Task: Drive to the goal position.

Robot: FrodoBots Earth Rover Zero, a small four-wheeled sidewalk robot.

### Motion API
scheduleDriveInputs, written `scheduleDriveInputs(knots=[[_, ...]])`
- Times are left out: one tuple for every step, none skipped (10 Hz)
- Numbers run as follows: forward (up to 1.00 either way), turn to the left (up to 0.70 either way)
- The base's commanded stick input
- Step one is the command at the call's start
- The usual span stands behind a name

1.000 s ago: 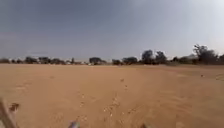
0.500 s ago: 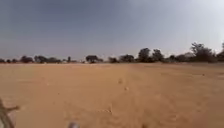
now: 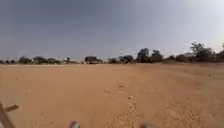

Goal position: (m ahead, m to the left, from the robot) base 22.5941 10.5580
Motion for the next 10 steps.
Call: scheduleDriveInputs(knots=[[1.0, 0.0], [1.0, 0.0], [1.0, 0.0], [1.0, 0.0], [1.0, 0.0], [1.0, 0.0], [1.0, 0.0], [1.0, 0.0], [1.0, 0.0], [1.0, 0.0]])
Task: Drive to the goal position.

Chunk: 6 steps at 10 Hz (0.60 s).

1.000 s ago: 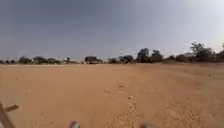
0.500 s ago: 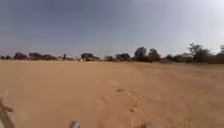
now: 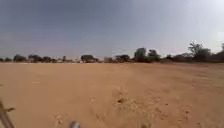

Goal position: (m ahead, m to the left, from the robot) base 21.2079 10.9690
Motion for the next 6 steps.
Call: scheduleDriveInputs(knots=[[1.0, 0.0], [1.0, 0.0], [1.0, 0.0], [1.0, 0.0], [1.0, 0.0], [1.0, 0.0]])
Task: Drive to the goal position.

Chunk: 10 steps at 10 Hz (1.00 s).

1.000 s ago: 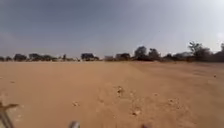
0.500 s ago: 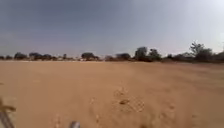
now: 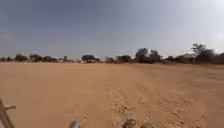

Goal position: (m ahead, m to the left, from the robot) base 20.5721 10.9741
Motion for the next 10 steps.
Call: scheduleDriveInputs(knots=[[1.0, 0.0], [1.0, 0.0], [1.0, 0.0], [1.0, 0.0], [1.0, 0.0], [1.0, 0.0], [1.0, 0.0], [1.0, 0.0], [1.0, 0.0], [1.0, 0.0]])
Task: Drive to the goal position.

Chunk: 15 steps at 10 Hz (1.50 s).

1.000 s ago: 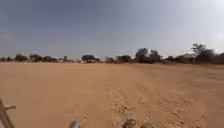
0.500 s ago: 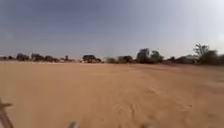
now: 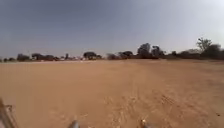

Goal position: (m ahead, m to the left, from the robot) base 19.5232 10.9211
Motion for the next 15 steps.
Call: scheduleDriveInputs(knots=[[1.0, 0.0], [1.0, 0.0], [1.0, 0.0], [1.0, 0.0], [1.0, 0.0], [1.0, 0.0], [1.0, 0.0], [1.0, 0.0], [1.0, 0.0], [1.0, 0.0], [1.0, 0.0], [1.0, 0.0], [1.0, 0.0], [1.0, 0.0], [1.0, 0.0]])
